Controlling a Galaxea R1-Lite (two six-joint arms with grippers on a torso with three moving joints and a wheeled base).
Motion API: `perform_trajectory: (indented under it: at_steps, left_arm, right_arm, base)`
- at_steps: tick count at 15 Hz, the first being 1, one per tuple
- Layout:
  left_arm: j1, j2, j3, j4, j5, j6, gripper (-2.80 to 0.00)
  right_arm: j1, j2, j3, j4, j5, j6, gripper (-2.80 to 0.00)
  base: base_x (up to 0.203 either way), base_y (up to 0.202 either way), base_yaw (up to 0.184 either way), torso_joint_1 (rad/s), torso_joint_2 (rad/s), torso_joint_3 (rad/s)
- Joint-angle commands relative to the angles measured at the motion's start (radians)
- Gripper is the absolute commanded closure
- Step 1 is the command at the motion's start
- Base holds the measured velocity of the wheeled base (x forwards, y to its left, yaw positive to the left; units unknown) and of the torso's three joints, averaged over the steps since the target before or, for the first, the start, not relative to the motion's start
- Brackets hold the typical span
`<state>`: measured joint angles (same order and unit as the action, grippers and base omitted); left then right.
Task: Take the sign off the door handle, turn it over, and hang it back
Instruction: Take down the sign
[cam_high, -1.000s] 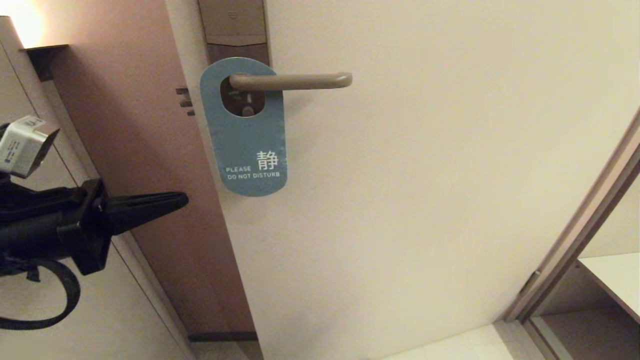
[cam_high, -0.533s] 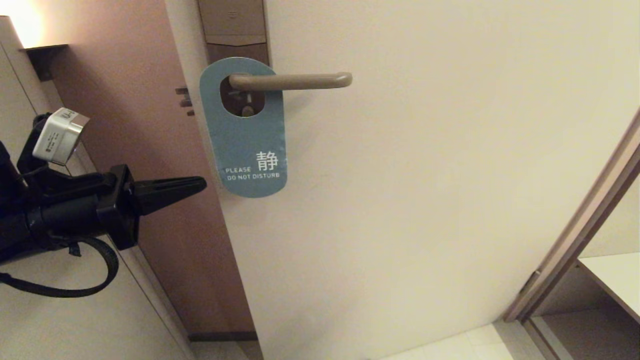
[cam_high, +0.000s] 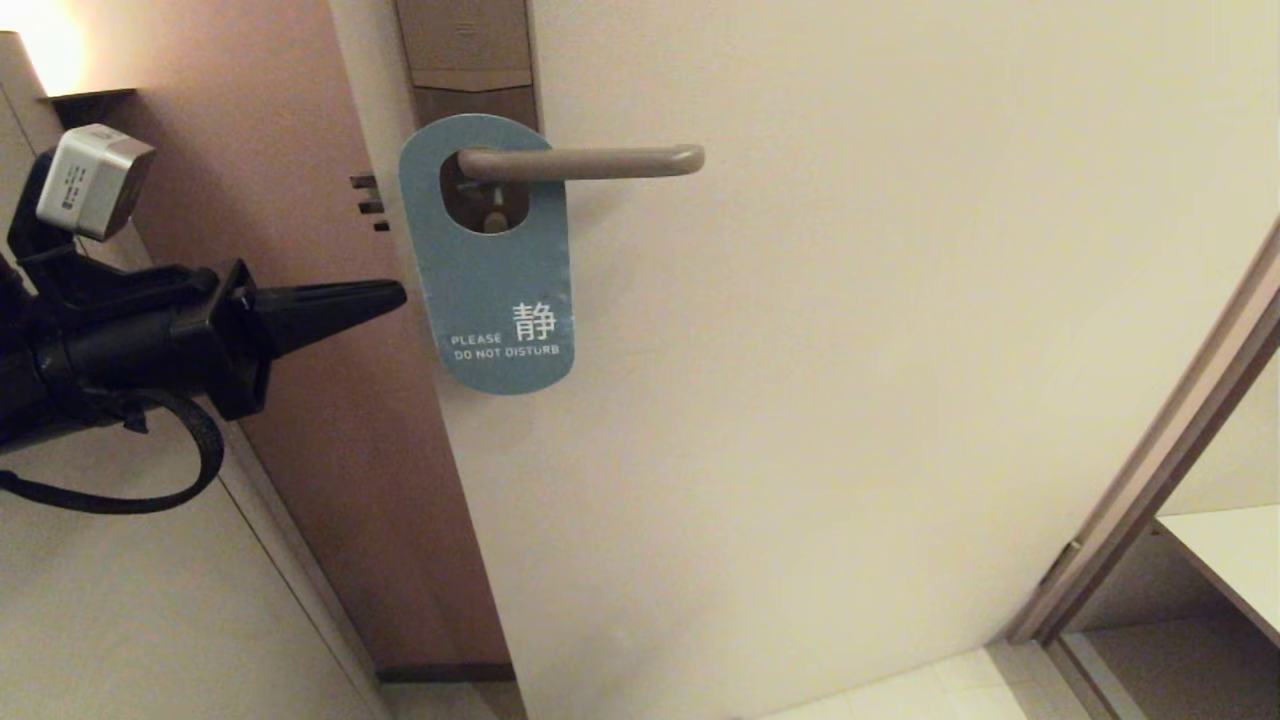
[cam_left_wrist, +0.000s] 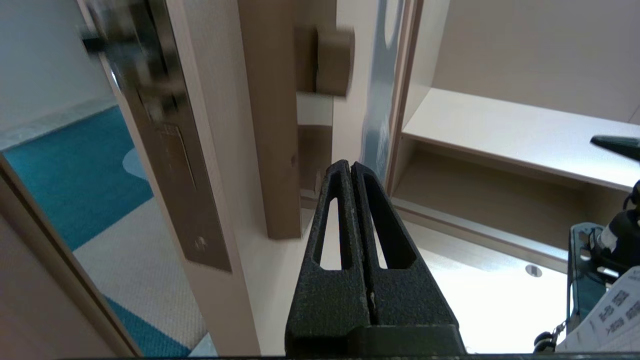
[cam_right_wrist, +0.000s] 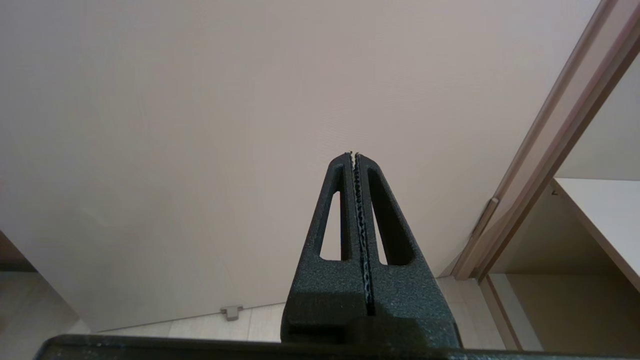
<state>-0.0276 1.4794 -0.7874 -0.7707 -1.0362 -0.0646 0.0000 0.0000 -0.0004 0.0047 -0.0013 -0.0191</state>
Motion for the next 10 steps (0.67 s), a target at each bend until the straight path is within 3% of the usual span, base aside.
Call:
perform_trajectory:
  at_steps: [1, 10]
  left_arm:
    - [-0.007, 0.006, -0.023, 0.005, -0.005, -0.001, 0.00]
    - [-0.027, -0.006, -0.038, 0.056, -0.033, -0.001, 0.00]
  right_arm:
    - [0.000, 0.000, 0.000, 0.000, 0.000, -0.001, 0.00]
    - [0.000, 0.000, -0.001, 0.000, 0.000, -0.001, 0.00]
  base:
    - [0.000, 0.000, 0.000, 0.000, 0.00, 0.000]
    - [0.000, 0.000, 0.000, 0.000, 0.00, 0.000]
